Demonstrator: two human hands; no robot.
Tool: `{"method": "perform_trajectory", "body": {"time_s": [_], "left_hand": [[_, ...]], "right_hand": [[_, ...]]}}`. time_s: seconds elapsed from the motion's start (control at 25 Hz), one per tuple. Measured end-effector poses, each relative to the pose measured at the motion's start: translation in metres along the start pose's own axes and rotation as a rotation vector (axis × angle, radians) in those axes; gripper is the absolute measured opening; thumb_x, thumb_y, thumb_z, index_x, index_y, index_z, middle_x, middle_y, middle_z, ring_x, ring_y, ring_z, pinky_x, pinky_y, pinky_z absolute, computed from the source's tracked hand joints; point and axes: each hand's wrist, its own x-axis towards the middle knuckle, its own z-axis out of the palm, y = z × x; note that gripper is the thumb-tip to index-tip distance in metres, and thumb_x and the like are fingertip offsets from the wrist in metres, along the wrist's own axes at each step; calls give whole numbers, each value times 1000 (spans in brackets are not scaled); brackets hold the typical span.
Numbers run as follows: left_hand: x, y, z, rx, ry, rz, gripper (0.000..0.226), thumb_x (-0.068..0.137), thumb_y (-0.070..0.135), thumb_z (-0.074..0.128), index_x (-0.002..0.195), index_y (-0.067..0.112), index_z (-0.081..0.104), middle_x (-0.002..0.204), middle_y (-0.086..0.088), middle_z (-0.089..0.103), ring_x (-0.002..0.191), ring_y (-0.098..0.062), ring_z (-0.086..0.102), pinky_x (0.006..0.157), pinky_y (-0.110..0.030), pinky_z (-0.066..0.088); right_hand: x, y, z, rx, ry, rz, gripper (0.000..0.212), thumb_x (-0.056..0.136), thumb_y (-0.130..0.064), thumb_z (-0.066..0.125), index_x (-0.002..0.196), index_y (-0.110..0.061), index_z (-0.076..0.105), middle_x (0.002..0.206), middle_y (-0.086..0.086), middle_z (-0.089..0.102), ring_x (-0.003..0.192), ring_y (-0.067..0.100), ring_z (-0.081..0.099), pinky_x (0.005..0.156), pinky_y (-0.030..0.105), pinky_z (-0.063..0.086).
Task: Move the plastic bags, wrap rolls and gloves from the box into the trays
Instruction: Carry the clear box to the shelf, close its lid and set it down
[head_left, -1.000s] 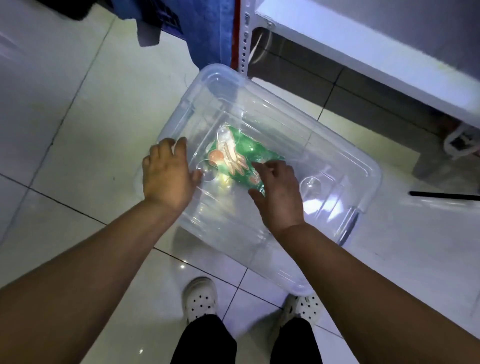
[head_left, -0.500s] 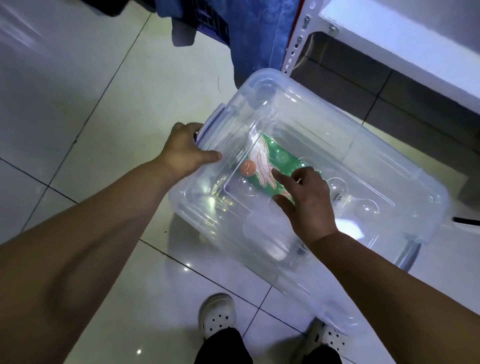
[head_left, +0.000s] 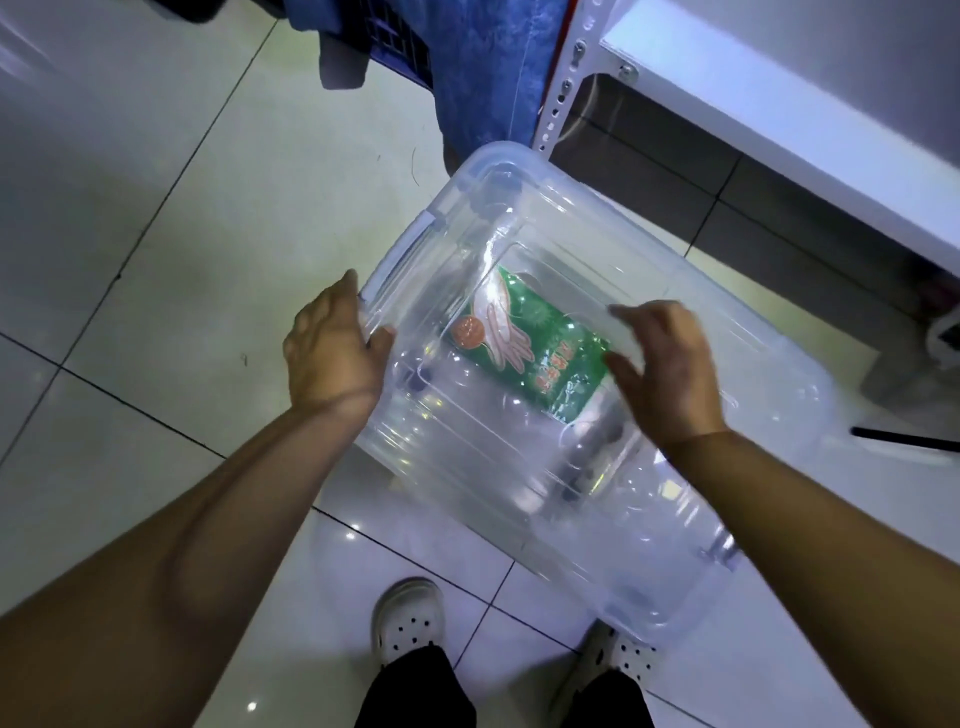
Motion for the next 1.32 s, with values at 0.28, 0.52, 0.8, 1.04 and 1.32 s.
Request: {"method": "perform_trajectory", "body": {"time_s": [0.28, 0.52, 0.8, 1.04, 1.32], "left_hand": [[-115, 5, 21, -492, -30, -729, 85, 75, 25, 77, 137, -7, 28, 138, -25, 41, 125, -37, 42, 103, -41, 36], [-148, 41, 12, -841, -249, -874, 17, 83, 0, 63, 70, 0, 53, 68, -15, 52, 57, -24, 51, 61, -31, 51], [-174, 131, -87, -824, -222, -657, 23, 79, 1, 68, 75, 8, 47, 72, -15, 49, 69, -27, 53, 78, -43, 51], [-200, 239, -163, -867, -214, -484, 43, 77, -5, 69, 69, 17, 33, 70, -8, 37, 78, -25, 50, 75, -46, 47], [-146, 313, -176, -838, -297, -401, 28, 77, -2, 69, 97, 4, 51, 93, -15, 48, 78, -27, 52, 62, -33, 49]], "right_hand": [[-16, 115, -70, -131, -311, 597, 56, 90, -36, 56, 131, -1, 41, 130, 29, 50, 117, 44, 47, 97, 48, 38], [-34, 118, -92, 438, -300, 830, 28, 85, -31, 65, 97, -11, 50, 98, 16, 53, 74, 26, 52, 62, 30, 45], [-101, 125, -192, 535, -199, 960, 29, 85, -31, 64, 100, -8, 55, 92, 16, 54, 75, 28, 49, 71, 36, 40], [-145, 122, -313, 658, 11, 979, 16, 84, -24, 67, 80, -13, 56, 74, 10, 56, 58, 21, 46, 58, 30, 37], [-144, 120, -376, 896, 162, 1075, 28, 85, -24, 65, 96, -2, 53, 77, 11, 49, 62, 21, 43, 56, 29, 35]]}}
